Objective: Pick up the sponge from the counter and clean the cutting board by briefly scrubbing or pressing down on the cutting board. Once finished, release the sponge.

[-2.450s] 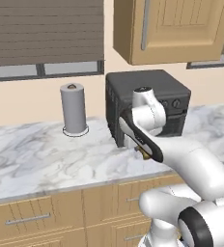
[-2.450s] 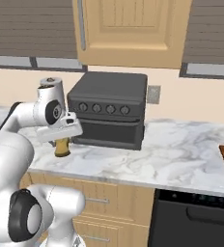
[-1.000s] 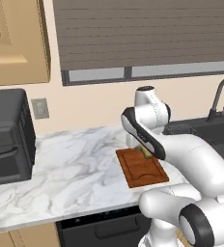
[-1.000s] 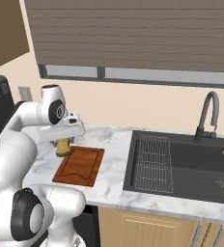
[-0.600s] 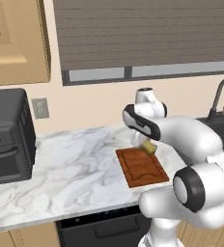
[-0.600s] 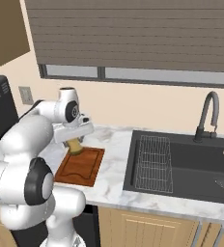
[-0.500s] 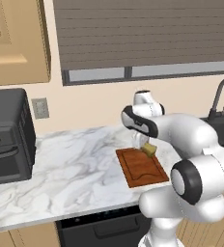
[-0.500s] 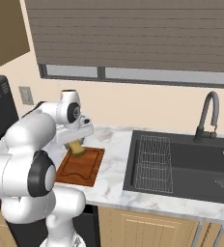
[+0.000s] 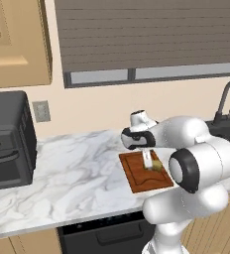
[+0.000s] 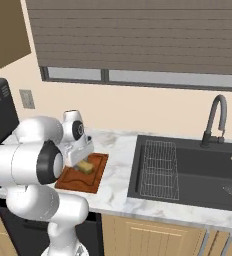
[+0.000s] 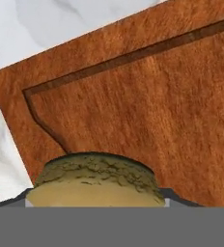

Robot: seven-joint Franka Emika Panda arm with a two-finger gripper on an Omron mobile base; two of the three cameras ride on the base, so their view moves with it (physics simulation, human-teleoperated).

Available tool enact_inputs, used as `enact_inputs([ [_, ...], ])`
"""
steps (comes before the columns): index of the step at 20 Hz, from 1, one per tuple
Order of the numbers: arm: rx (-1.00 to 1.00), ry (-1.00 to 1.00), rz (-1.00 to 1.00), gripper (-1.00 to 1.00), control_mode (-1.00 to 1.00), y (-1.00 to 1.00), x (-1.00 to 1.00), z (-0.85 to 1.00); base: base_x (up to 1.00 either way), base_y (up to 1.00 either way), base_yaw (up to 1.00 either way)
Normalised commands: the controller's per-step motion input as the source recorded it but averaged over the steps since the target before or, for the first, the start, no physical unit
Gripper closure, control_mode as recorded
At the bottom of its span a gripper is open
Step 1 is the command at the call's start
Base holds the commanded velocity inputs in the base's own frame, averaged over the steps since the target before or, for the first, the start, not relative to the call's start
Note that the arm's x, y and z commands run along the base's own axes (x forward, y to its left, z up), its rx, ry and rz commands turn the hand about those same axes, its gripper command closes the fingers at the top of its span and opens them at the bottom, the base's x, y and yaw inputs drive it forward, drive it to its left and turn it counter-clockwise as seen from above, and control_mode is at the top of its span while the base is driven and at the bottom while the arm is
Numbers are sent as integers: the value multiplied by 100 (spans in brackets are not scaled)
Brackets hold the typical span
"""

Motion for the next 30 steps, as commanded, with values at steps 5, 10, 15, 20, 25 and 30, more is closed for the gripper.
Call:
enact_inputs([
  [5, 2, -7, 18, 100, -100, -23, -44, -51, 0, 0, 0],
  [10, 8, -10, 4, 100, -100, -23, -7, -26, 0, 0, 0],
  [15, 9, -5, 5, 100, -100, -20, -5, -16, 0, 0, 0],
  [20, 3, -1, 5, 100, -100, -7, -40, -3, 0, 0, 0],
  [25, 0, 2, 15, 100, -100, 0, -46, -25, 0, 0, 0],
  [30, 0, 0, 15, 100, -100, 0, -10, -26, 0, 0, 0],
])
